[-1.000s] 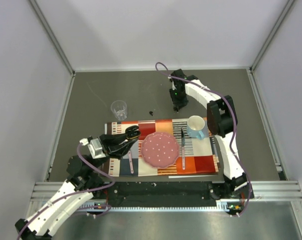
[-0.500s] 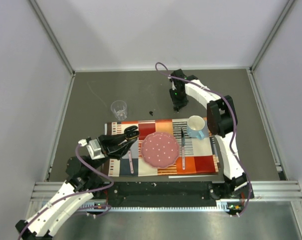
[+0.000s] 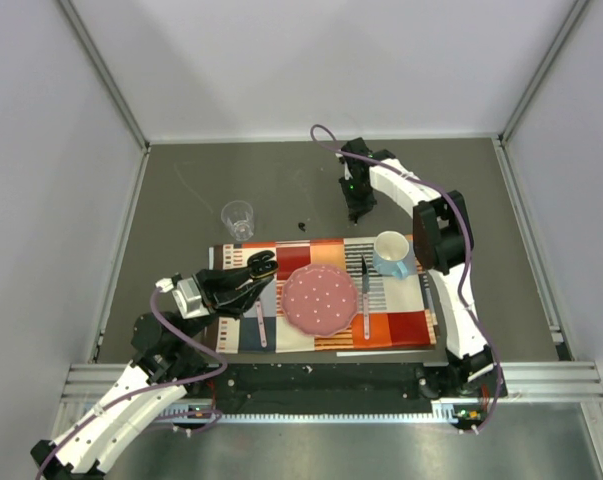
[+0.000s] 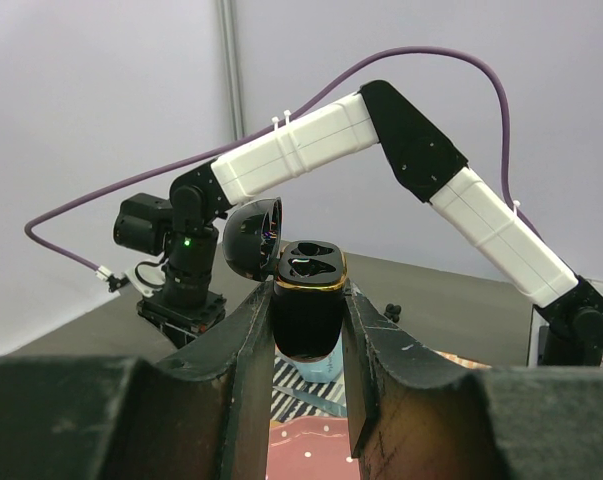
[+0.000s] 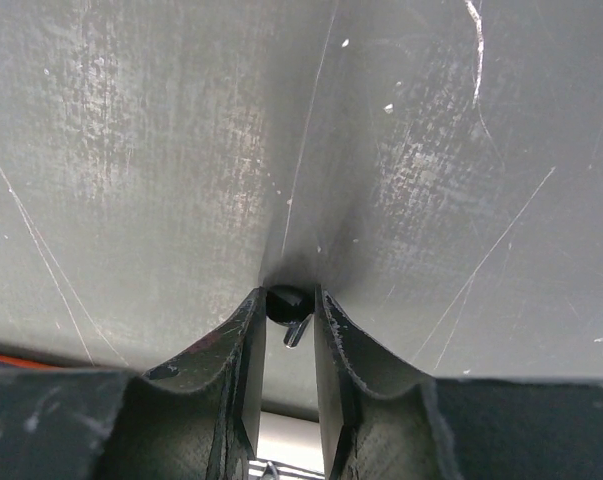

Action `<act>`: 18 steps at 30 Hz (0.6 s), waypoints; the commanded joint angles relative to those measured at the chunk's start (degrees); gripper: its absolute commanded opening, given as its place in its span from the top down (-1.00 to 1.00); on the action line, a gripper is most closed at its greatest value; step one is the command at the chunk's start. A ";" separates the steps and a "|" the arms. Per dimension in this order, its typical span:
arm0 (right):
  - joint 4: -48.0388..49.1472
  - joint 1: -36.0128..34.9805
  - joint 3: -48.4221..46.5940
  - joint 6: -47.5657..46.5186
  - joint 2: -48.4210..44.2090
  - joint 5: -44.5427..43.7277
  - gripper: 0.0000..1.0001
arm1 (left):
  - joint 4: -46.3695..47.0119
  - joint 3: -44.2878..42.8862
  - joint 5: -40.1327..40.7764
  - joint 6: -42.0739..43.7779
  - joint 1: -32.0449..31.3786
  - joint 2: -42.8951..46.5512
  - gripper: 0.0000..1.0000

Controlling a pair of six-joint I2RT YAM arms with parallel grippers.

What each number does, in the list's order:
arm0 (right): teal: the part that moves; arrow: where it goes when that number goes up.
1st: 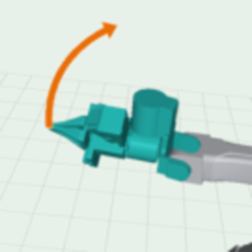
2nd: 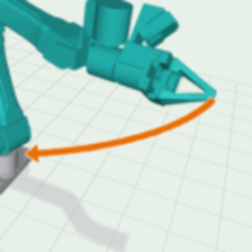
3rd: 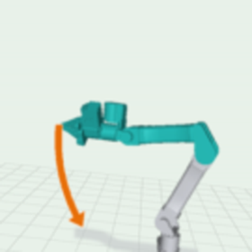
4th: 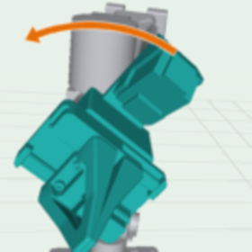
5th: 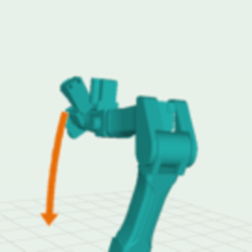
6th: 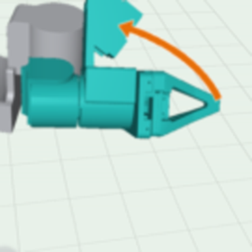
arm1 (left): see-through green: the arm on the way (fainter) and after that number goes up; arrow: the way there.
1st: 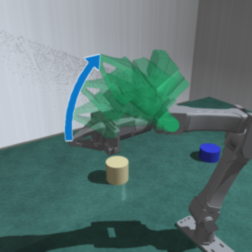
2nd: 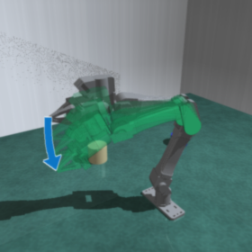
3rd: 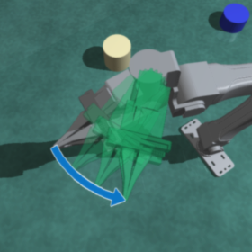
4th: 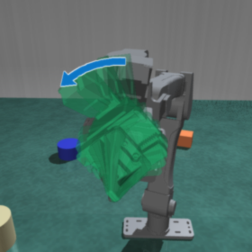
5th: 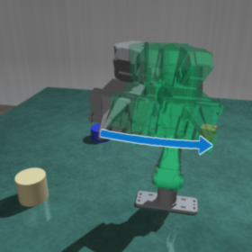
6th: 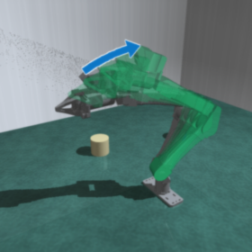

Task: Insert the wireless bluetooth earbuds into the charging case
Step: Pick up the earbud from the center of the board.

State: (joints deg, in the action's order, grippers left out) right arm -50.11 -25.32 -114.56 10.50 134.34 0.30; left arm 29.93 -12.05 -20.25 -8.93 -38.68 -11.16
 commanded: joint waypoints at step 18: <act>5.52 -2.27 3.36 0.31 -11.88 -3.63 1.00 | 3.73 -0.78 1.09 -0.91 0.18 -0.97 1.00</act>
State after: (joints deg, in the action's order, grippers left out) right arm -49.93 -25.50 -114.48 10.50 133.73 -0.71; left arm 29.98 -12.05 -20.01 -9.08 -38.68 -11.53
